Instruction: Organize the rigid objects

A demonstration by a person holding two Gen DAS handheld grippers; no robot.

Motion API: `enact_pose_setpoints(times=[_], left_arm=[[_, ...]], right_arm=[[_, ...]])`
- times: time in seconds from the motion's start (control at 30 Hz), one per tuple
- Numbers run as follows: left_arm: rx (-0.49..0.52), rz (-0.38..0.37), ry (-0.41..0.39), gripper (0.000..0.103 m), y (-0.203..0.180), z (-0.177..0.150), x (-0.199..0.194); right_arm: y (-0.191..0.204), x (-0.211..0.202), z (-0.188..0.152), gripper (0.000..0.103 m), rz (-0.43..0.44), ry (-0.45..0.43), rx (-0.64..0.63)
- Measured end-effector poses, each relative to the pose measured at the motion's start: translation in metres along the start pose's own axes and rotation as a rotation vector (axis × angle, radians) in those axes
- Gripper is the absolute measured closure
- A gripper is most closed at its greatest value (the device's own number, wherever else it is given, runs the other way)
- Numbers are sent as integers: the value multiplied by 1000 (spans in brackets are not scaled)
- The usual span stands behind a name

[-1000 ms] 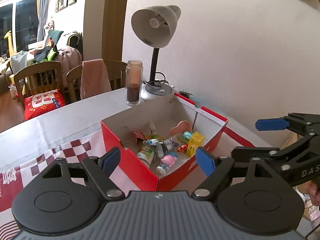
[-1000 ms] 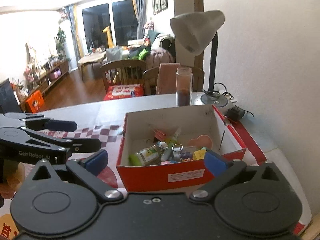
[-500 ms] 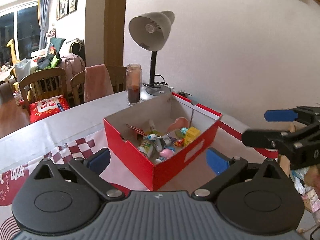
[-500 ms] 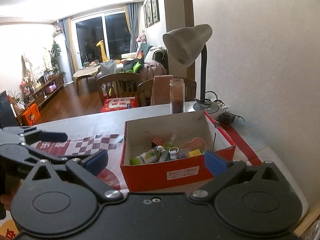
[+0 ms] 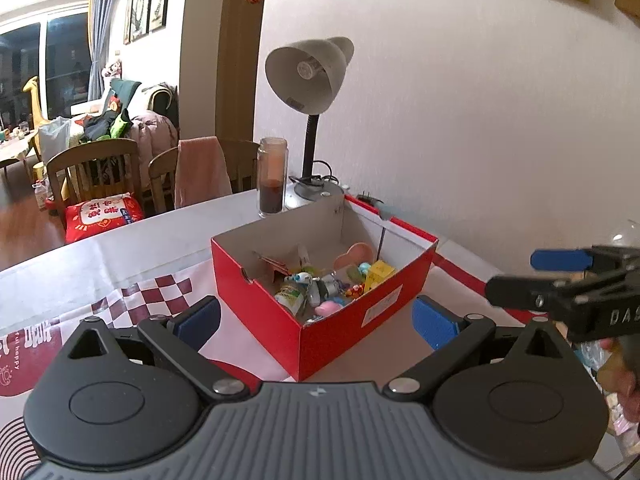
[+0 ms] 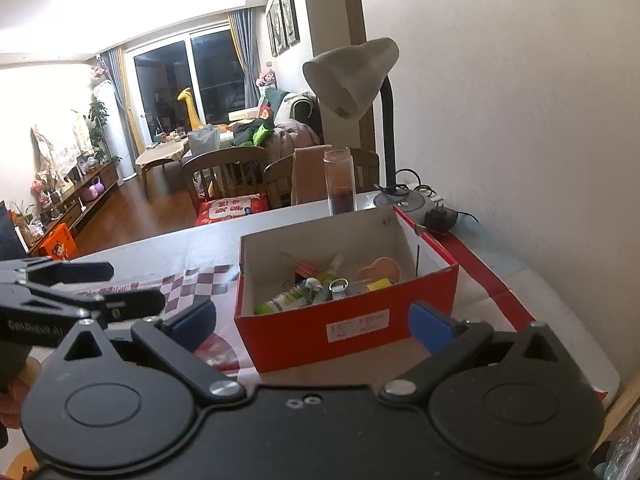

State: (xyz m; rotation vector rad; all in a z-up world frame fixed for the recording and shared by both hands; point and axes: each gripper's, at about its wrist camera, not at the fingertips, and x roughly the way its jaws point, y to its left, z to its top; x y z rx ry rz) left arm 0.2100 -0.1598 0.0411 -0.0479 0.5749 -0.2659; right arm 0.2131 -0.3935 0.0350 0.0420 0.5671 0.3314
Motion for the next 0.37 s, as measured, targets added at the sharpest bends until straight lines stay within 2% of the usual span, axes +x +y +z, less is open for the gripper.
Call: enact_pose_setpoints(times=[0.37], left_arm=[[-29, 33, -10, 1, 10, -2, -1]], right_arm=[[1, 0, -8, 0, 5, 23, 26]])
